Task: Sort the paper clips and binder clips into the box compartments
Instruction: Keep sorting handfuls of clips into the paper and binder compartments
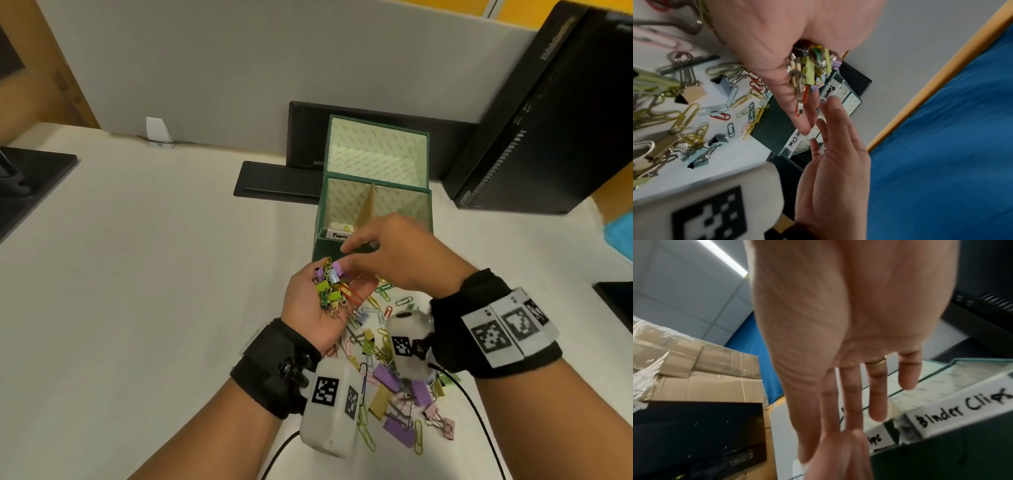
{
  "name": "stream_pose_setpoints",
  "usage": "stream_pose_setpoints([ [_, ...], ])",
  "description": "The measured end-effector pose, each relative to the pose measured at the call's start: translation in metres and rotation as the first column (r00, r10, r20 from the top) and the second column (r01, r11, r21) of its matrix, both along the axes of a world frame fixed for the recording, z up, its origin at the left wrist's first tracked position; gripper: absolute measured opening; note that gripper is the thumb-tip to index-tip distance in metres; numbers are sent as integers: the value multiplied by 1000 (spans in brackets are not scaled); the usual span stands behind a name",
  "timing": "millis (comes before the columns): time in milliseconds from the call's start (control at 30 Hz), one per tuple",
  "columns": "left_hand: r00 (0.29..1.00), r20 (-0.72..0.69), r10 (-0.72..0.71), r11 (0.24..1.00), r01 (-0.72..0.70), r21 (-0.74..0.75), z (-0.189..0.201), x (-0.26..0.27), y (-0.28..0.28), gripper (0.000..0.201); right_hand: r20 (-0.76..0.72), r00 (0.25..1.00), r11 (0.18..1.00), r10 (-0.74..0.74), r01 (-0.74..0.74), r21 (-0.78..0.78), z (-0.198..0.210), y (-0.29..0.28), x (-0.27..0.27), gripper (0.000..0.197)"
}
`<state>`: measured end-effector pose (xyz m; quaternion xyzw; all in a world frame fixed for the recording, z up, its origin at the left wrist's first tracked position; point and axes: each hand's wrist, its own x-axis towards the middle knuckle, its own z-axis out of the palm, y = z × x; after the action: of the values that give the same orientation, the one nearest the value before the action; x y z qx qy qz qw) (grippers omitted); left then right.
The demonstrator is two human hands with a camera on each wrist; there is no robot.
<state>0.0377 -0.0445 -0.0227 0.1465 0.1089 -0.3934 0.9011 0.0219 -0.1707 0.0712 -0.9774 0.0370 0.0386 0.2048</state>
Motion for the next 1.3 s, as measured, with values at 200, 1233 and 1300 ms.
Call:
stream_pose_setpoints([
  [200,999,42,10,1000,-10,11,-1,0,0,31,-18,998,980,62,-64,-187,-4,12,-1,19],
  [1233,1000,-24,-5,994,7,110,8,-2,2,43,211,962,974,-172,134,184,11,-13,-15,24],
  [1300,999,26,21,995,-23,95,9,-3,1,36,111,986,959,-123,90,269,7,7,-20,18],
])
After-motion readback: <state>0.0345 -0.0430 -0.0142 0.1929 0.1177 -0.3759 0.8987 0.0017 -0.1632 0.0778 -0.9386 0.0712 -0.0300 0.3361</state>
